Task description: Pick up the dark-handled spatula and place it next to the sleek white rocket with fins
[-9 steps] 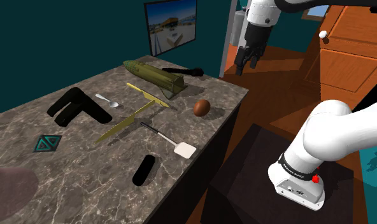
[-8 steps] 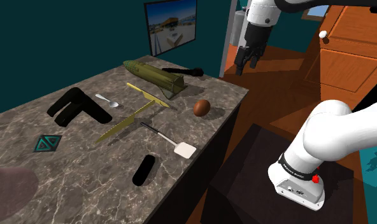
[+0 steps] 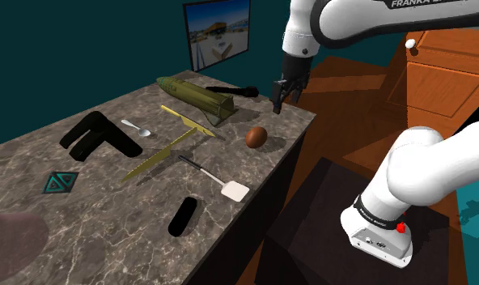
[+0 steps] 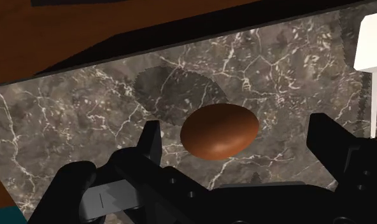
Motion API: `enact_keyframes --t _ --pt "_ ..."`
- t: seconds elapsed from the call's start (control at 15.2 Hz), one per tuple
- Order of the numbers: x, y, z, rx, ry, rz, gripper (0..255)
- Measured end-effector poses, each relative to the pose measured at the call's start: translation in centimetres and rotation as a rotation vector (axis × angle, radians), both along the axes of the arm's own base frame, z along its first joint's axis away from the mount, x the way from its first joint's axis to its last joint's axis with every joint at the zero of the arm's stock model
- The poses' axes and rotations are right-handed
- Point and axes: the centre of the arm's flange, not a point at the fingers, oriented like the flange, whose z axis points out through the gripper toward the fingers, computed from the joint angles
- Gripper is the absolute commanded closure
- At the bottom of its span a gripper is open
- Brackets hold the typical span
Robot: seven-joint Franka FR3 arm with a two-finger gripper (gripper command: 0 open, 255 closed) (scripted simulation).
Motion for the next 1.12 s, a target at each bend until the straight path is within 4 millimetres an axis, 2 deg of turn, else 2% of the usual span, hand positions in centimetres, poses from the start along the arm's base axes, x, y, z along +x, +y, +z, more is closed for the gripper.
enact_keyframes --t 0.2,0.66,1.12 --pt "1.2 3.0 -1.9 -0.001 -0.003 0.02 0" --pt "5.8 9.9 -6.7 -0.003 -0.01 0.069 0" --pt "9.0 17.1 -11.0 -0.006 -0.018 0.116 0"
